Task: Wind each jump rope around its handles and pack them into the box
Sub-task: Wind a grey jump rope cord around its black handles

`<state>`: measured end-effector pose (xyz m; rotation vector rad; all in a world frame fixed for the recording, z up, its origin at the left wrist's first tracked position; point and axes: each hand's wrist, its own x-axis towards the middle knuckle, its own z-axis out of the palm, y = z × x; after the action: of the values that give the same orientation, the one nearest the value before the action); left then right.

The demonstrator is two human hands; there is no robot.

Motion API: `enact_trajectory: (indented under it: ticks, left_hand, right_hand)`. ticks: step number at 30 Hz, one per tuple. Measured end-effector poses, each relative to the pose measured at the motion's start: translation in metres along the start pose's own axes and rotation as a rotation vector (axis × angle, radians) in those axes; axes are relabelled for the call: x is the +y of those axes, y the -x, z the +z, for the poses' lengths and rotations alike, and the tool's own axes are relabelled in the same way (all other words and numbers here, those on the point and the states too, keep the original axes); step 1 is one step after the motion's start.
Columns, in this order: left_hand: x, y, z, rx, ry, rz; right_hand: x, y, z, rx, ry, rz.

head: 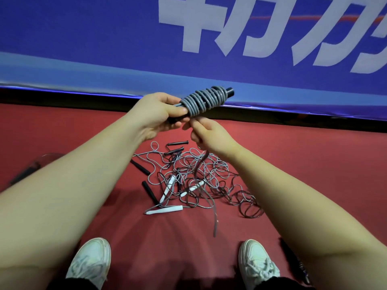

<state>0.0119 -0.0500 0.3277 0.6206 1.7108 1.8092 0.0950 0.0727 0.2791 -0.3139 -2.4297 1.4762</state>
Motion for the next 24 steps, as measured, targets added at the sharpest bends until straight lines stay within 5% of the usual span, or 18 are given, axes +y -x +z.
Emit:
enact_trajectory:
  ticks: [4,10,19,24]
  left_hand:
    - [-0.011,-0.005,-0.006,0.105,-0.072,0.022]
    - [-0.005,-0.007,-0.005,0.088,-0.074,0.100]
    - [0.000,-0.001,-0.005,0.076,-0.314,0.193]
    - [-0.007,-0.003,-0.008,0.048,-0.348,0.209]
  right_hand:
    - [-0.005,-0.001,0.006,-0.022,0.109,0.125]
    - [-0.021,-0.004,-0.007,0.142,0.121,0.080]
    - [-0.027,0.004,-0.020,-0.051,-0.100,0.137]
    - [-0.029,0.007,-0.012,0.135,0.222,0.081]
